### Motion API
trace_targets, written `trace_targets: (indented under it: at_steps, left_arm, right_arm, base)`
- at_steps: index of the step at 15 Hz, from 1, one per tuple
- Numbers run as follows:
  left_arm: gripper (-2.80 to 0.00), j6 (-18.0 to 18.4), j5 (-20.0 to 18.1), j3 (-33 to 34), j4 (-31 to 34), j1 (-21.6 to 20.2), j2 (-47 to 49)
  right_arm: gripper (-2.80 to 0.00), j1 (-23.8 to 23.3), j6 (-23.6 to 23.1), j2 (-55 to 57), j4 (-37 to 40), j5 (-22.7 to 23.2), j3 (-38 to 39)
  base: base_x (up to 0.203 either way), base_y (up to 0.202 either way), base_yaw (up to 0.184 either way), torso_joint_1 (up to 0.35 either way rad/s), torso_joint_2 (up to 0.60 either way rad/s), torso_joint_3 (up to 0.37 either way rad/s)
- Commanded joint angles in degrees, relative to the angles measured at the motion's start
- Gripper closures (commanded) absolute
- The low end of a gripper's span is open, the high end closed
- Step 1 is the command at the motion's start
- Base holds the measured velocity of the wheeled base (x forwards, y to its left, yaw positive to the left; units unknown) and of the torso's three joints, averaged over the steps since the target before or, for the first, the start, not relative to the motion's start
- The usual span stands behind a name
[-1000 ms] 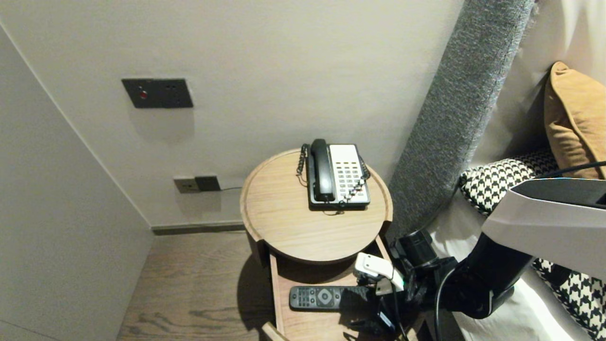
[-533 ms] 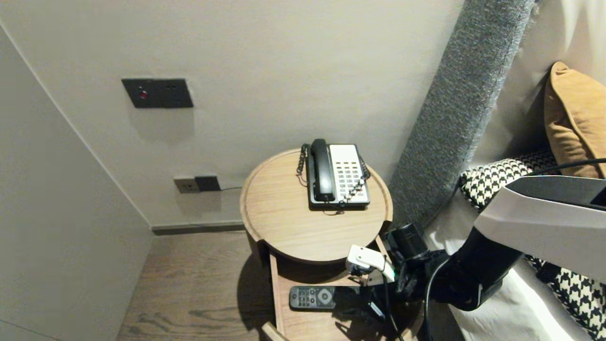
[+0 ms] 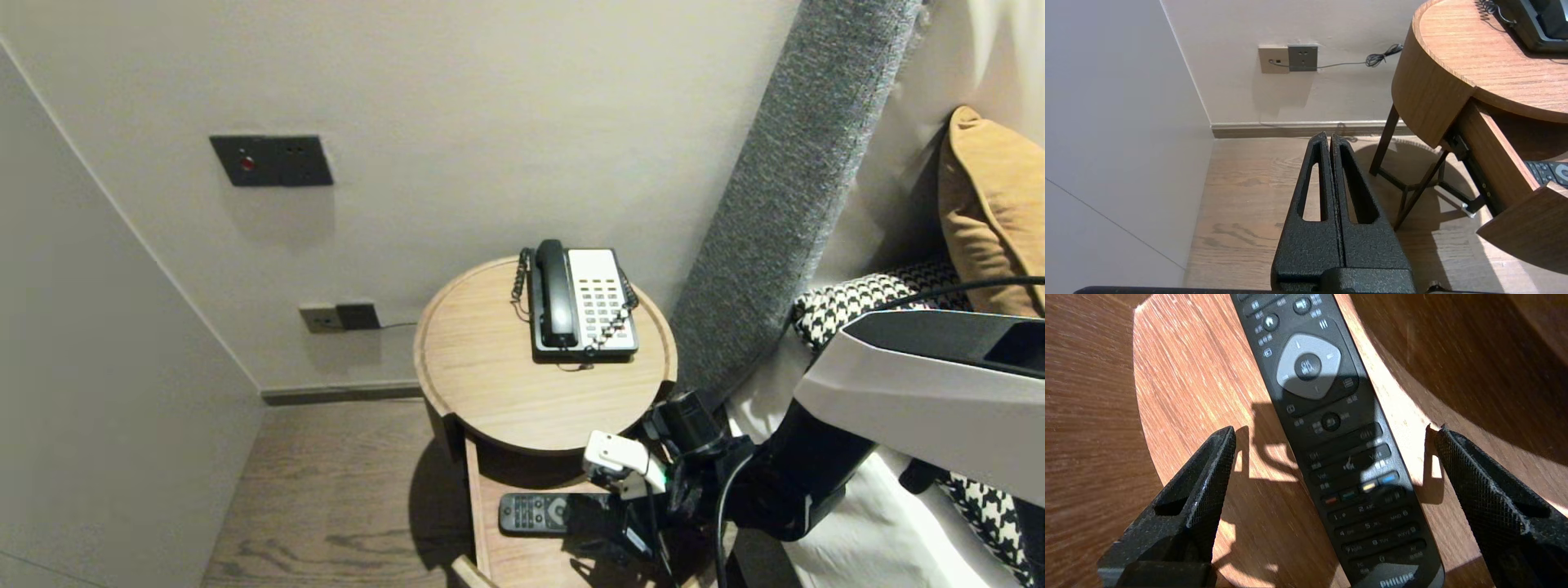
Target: Take the remote control out of the drawer one by one and place them on the table
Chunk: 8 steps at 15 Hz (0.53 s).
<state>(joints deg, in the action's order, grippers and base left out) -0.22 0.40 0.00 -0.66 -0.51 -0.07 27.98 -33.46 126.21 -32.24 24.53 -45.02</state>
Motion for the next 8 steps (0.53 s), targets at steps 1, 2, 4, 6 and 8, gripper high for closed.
trace_targets:
  at_steps: [1,2,4,6,8]
  left_arm:
    - [0.0,0.0,0.0,0.0,0.0,0.0,0.0]
    - [0.0,0.0,0.0,0.0,0.0,0.0,0.0]
    - [0.0,0.0,0.0,0.0,0.0,0.0,0.0]
    - [0.0,0.0,0.0,0.0,0.0,0.0,0.0]
    - [0.0,0.0,0.0,-0.1,0.0,0.0,0.0]
  right_arm:
    - [-2.8,0.0,-0.3,0.4,0.0,0.1,0.0]
    - [-2.8,0.0,-0.3,0.4,0.1,0.1,0.2]
    - [-2.8,0.0,-0.3,0.4,0.2,0.1,0.5]
    - [-2.8,0.0,-0.3,0.5,0.2,0.1,0.5]
    - [-2.8,0.0,-0.3,0.6,0.2,0.1,0.7]
  base:
    - [0.0,0.0,0.0,0.0,0.0,0.0]
    - [0.0,0.0,0.0,0.0,0.0,0.0]
    - [0.0,0.0,0.0,0.0,0.0,0.0]
    - [0.0,0.0,0.0,0.0,0.0,0.0]
    - [0.0,0.0,0.0,0.0,0.0,0.0]
